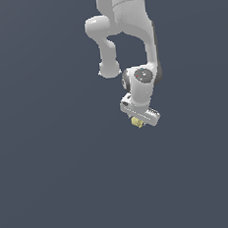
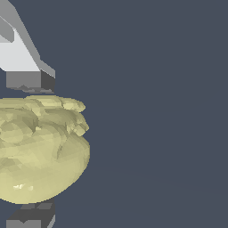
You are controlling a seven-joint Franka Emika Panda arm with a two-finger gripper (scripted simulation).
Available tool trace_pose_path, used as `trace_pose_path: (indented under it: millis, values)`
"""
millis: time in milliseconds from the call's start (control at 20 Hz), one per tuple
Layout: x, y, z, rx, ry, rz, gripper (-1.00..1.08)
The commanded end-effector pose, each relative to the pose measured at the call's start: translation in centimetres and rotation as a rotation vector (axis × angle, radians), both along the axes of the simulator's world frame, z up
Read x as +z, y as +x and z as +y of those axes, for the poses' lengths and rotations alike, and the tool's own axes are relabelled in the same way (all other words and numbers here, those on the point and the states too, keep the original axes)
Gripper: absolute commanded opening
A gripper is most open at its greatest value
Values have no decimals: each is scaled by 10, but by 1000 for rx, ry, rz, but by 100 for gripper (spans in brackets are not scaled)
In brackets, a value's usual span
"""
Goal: Pick up the object and move it to a goal position.
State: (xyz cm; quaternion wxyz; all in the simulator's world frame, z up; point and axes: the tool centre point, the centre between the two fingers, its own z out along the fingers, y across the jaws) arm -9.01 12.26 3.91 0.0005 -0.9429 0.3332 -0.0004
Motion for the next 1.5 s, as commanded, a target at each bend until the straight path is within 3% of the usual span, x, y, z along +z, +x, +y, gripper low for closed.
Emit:
trace_pose_path:
  millis: [0, 600, 1450]
  values:
    - [-1, 0, -1, -1, -1, 1, -100]
    - [16, 2, -18, 0, 0, 0, -100]
    - [124, 21, -135, -1, 0, 1, -100]
